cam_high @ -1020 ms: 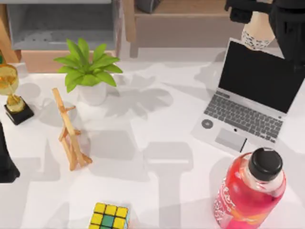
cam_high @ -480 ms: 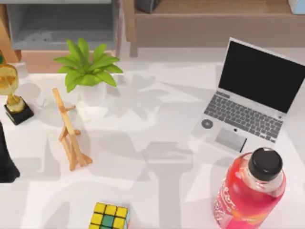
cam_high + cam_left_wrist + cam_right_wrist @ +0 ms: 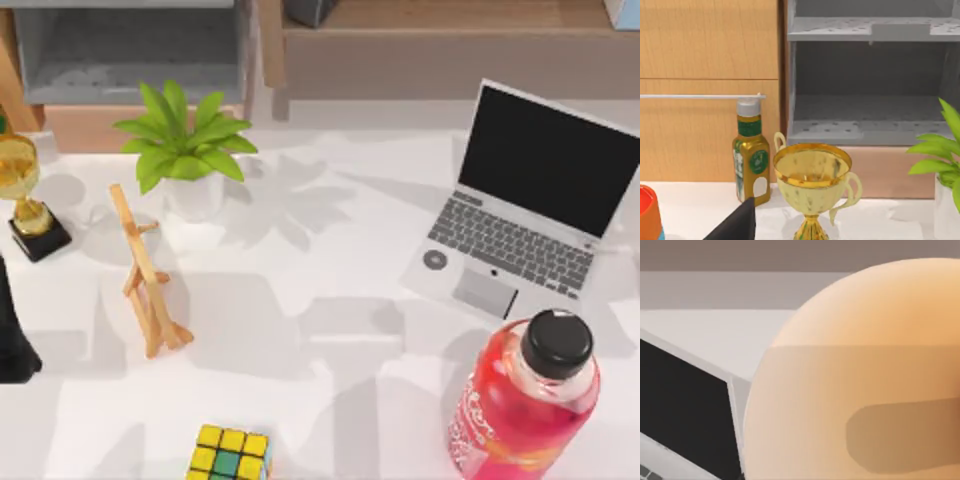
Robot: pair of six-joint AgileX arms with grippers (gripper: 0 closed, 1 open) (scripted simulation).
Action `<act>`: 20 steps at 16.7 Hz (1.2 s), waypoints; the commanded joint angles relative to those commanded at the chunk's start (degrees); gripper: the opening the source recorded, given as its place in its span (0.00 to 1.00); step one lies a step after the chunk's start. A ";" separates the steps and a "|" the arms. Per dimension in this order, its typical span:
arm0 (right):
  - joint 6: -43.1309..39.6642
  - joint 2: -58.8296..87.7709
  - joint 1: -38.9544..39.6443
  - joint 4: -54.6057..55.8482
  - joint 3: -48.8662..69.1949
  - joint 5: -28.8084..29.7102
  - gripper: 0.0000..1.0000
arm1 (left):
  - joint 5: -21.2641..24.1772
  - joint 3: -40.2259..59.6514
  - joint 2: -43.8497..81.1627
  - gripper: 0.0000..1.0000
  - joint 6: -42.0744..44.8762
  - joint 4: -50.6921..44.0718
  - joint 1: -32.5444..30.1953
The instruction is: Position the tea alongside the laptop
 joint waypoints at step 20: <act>-0.19 1.03 -0.24 7.70 -2.64 -0.95 0.00 | 0.00 0.00 0.00 1.00 0.00 0.00 0.00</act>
